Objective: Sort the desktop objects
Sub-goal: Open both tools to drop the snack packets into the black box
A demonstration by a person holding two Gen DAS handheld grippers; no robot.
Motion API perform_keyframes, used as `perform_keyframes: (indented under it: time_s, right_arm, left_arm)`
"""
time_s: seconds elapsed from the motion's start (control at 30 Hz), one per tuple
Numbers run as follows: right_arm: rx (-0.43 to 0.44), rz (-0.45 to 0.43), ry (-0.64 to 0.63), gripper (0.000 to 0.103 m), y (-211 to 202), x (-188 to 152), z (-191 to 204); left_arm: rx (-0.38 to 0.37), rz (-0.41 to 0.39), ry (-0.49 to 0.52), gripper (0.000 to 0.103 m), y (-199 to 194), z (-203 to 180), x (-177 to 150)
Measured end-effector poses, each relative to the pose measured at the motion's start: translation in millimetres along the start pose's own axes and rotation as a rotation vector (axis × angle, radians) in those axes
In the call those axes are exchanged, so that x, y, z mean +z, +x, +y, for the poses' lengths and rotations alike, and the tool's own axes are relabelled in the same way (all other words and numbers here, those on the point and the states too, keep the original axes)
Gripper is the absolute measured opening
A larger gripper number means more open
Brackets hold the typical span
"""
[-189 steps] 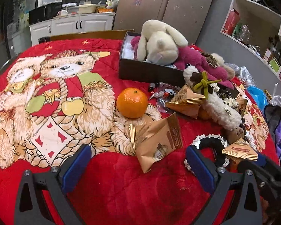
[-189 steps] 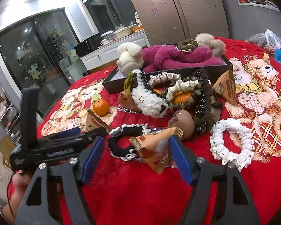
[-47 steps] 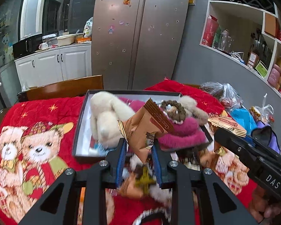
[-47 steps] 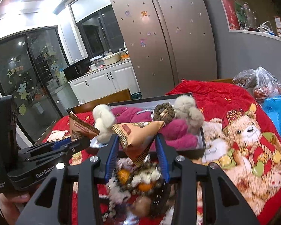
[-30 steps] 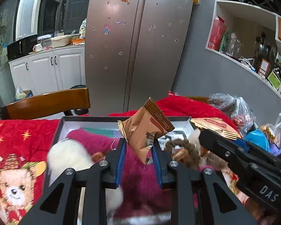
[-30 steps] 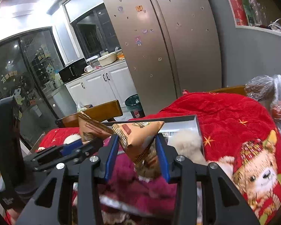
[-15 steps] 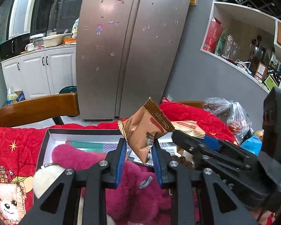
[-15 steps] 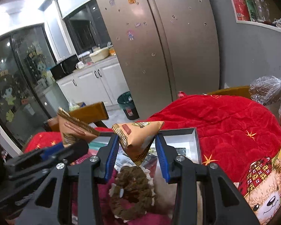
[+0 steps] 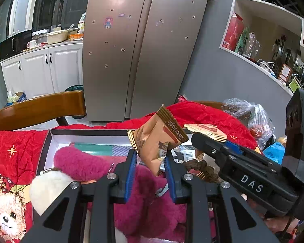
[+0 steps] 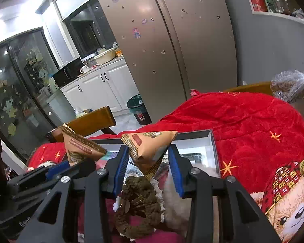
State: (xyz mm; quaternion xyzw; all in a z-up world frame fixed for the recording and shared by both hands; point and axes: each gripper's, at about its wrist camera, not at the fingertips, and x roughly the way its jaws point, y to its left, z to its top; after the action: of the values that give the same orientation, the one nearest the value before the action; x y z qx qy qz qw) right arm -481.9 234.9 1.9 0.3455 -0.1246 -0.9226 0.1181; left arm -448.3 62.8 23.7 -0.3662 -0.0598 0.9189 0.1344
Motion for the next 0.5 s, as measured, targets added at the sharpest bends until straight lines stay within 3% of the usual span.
perform_keyframes:
  time_s: [0.13, 0.2, 0.23, 0.27, 0.3, 0.37, 0.47, 0.5]
  right_arm:
    - [-0.005, 0.000, 0.008, 0.044, 0, -1, -2]
    - [-0.016, -0.008, 0.005, 0.047, -1, 0, -2]
    - [-0.017, -0.014, 0.001, 0.052, -3, 0, -2]
    - [-0.020, -0.025, 0.001, 0.053, -5, 0, -2]
    - [-0.022, -0.035, 0.004, 0.053, -7, 1, -2]
    - [-0.025, -0.049, 0.018, 0.059, -11, 5, -7]
    - [0.030, -0.063, 0.063, 0.080, -16, 6, -14]
    - [0.048, -0.064, 0.076, 0.082, -18, 6, -16]
  left_arm:
    - [0.014, 0.007, -0.002, 0.031, 1, 1, 0]
    - [0.014, 0.005, 0.000, 0.056, 1, 1, 0]
    - [0.017, -0.002, -0.003, 0.059, -1, 1, 0]
    - [0.024, -0.006, -0.007, 0.068, -2, 2, 0]
    - [0.038, -0.004, -0.003, 0.083, -2, 2, 1]
    - [0.069, -0.006, 0.001, 0.099, -5, 3, 4]
    - [0.058, -0.035, -0.016, 0.103, -13, 8, 7]
    - [0.051, -0.038, -0.019, 0.103, -16, 9, 8]
